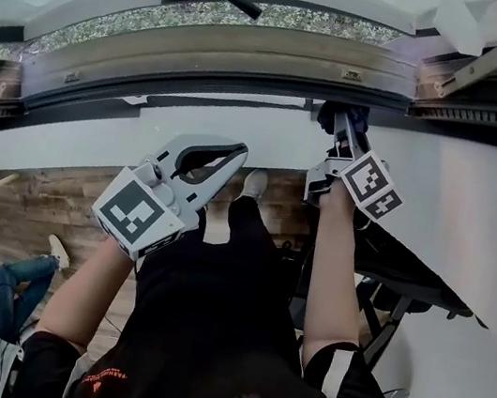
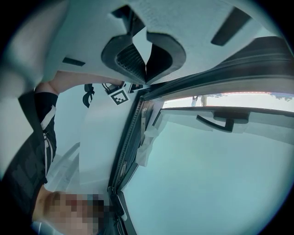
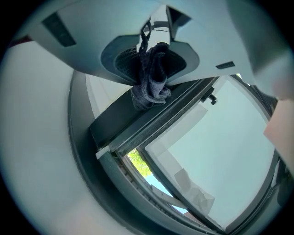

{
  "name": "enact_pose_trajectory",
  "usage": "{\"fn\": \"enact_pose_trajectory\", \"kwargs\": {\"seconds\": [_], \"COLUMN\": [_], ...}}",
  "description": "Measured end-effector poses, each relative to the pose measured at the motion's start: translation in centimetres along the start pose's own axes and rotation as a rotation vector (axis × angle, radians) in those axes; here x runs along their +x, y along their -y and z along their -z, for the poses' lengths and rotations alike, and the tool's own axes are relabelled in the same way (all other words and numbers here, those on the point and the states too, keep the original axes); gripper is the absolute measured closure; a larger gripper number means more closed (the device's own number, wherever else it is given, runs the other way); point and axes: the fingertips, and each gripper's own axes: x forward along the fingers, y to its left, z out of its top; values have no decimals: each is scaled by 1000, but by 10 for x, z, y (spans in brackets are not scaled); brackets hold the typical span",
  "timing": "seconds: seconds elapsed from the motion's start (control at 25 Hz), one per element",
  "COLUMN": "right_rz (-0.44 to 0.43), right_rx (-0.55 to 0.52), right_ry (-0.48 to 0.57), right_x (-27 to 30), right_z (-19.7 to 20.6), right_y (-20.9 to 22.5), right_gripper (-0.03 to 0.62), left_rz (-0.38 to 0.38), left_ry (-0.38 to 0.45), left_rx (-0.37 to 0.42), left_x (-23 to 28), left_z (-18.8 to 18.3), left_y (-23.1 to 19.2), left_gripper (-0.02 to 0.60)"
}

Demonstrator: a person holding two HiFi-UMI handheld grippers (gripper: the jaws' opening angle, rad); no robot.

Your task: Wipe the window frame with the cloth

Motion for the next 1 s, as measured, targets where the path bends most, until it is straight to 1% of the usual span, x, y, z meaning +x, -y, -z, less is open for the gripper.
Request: {"fn": "enact_pose_trajectory", "kwargs": {"seconds": [0.32, 0.6, 0.76, 0.84, 1.0], "right_rz": [-27, -46, -61, -67, -80], "right_rx": [-33, -54, -67, -74, -87], "right_ry": [-43, -74, -93, -104, -126], "right_x": [8, 14, 17, 19, 24], "right_z": [25, 43, 53, 60, 72], "right_y": [-32, -53, -67, -74, -88], "right_gripper": [488, 488, 488, 488, 488], "left_rz": [-33, -43, -65, -69, -88], "left_ry": [14, 36, 19, 24, 40], "left_rx": [-21, -34, -66, -79, -66], "left_x": [-25, -43, -53, -58, -70], "left_z": [3, 9, 12, 13, 15], "left_y": [-14, -20, -25, -27, -37], "left_gripper": [561, 561, 561, 561, 561]}}
